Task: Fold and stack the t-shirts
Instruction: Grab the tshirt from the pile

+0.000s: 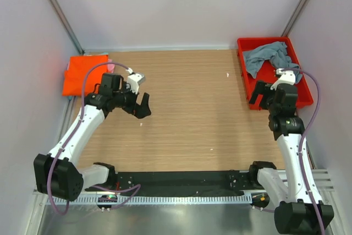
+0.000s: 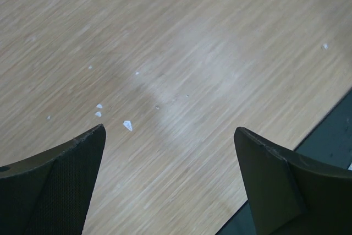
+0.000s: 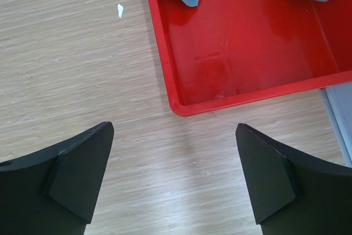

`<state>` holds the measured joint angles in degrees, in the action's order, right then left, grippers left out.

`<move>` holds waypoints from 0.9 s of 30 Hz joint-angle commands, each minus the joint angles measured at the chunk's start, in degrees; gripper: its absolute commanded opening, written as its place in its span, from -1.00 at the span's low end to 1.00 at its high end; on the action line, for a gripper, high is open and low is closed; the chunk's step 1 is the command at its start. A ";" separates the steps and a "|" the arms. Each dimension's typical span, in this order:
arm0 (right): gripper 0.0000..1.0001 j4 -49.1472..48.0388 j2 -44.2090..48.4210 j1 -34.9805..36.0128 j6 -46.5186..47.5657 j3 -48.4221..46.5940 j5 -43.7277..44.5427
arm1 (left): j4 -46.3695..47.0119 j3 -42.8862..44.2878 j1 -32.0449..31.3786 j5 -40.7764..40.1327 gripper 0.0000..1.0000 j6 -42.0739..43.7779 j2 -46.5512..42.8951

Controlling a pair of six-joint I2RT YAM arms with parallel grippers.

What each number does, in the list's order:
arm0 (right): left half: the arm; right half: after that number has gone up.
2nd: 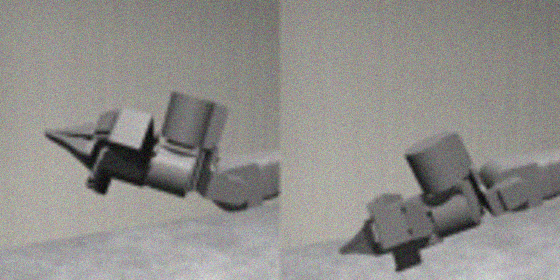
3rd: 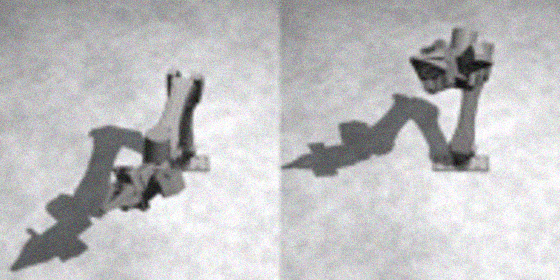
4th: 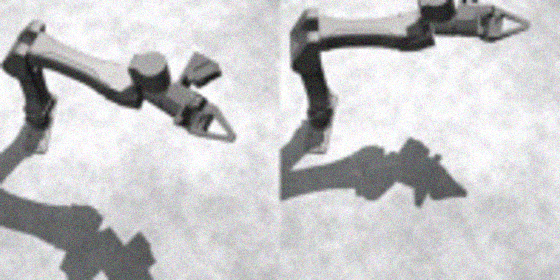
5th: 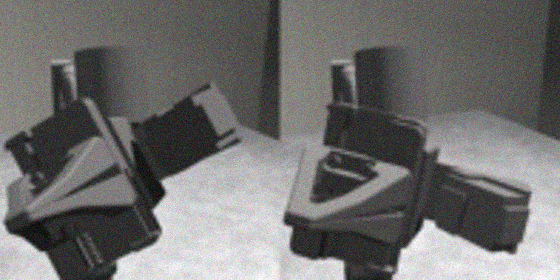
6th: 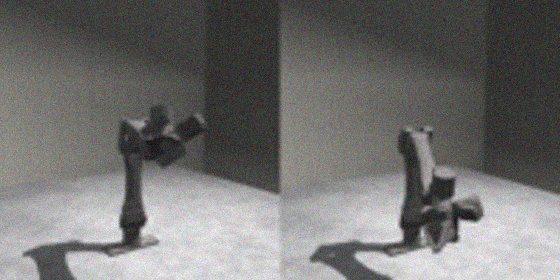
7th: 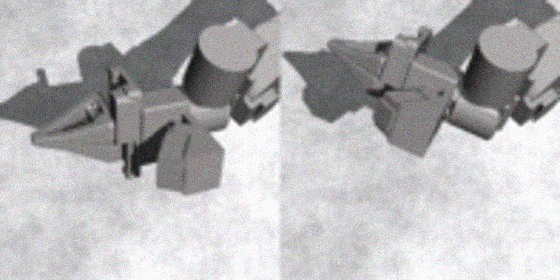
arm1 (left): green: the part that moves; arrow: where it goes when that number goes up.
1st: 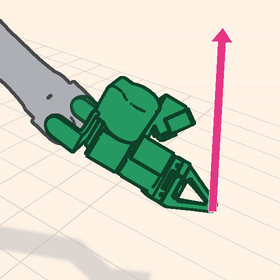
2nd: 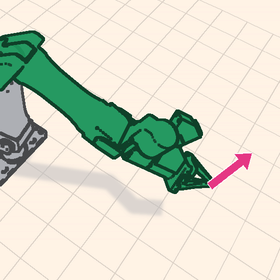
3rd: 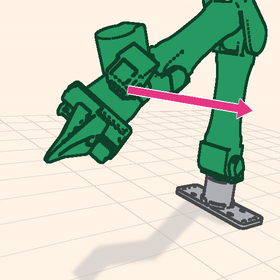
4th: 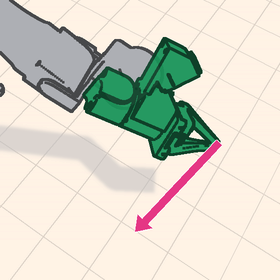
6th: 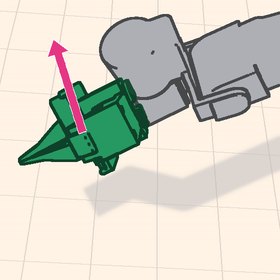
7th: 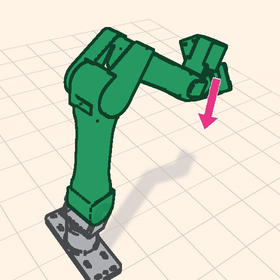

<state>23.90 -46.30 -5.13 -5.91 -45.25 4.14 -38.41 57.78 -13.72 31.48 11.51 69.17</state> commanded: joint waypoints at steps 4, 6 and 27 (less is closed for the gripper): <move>0.99 -3.15 -6.32 -0.50 5.65 -7.55 6.82 | 4.59 2.33 1.76 -15.95 0.99 -19.53 -1.49; 0.99 -2.81 -13.52 -0.67 7.14 -11.41 10.09 | 1.86 4.44 1.76 -12.43 0.99 -13.29 -0.01; 0.76 -2.54 -75.23 -5.60 2.75 -63.79 -8.19 | -0.79 3.74 1.68 -22.19 0.99 -6.76 1.50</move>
<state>23.64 -119.44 -10.28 -3.18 -102.78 -1.91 -39.40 60.53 -11.97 5.96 3.66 72.38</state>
